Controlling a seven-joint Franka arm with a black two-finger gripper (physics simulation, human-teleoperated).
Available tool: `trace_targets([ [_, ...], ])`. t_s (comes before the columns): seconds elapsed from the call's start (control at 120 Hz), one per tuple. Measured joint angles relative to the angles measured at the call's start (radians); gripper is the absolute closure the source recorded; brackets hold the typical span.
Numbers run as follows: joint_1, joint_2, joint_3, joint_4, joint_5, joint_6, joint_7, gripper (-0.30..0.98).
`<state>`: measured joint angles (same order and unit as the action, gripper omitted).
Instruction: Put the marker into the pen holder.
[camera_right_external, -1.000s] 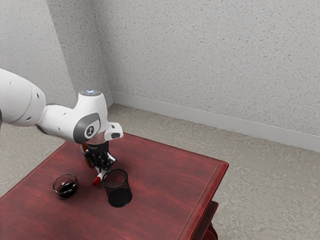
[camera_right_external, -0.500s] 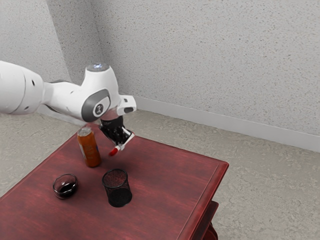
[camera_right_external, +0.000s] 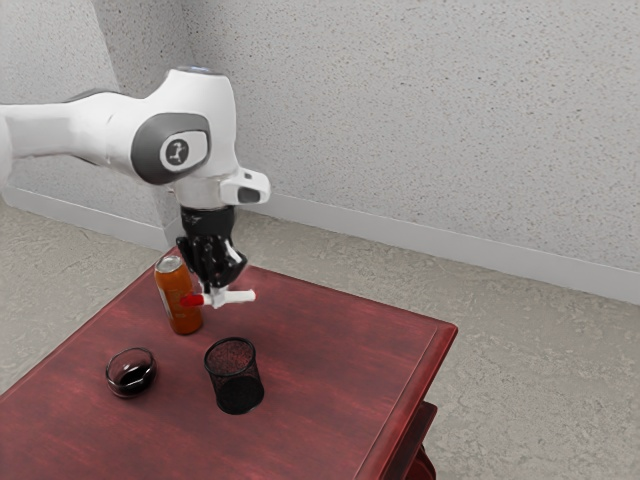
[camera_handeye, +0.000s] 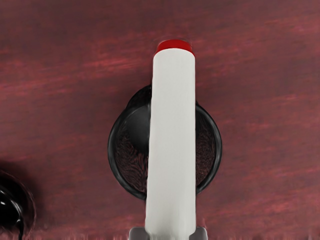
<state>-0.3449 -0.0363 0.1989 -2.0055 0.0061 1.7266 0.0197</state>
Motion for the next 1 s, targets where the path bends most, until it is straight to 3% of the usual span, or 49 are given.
trace_targets([
  [0.2, 0.015, -0.029, -0.018, 0.001, -0.005, -0.276, 0.006, 0.79],
  [0.417, 0.007, -0.029, -0.04, 0.004, -0.007, -0.456, 0.006, 0.79],
  [0.658, -0.019, 0.135, -0.044, 0.15, -0.002, -0.517, 0.008, 0.79],
  [1.0, -0.006, 0.292, -0.043, 0.27, 0.022, -0.488, 0.023, 0.79],
])
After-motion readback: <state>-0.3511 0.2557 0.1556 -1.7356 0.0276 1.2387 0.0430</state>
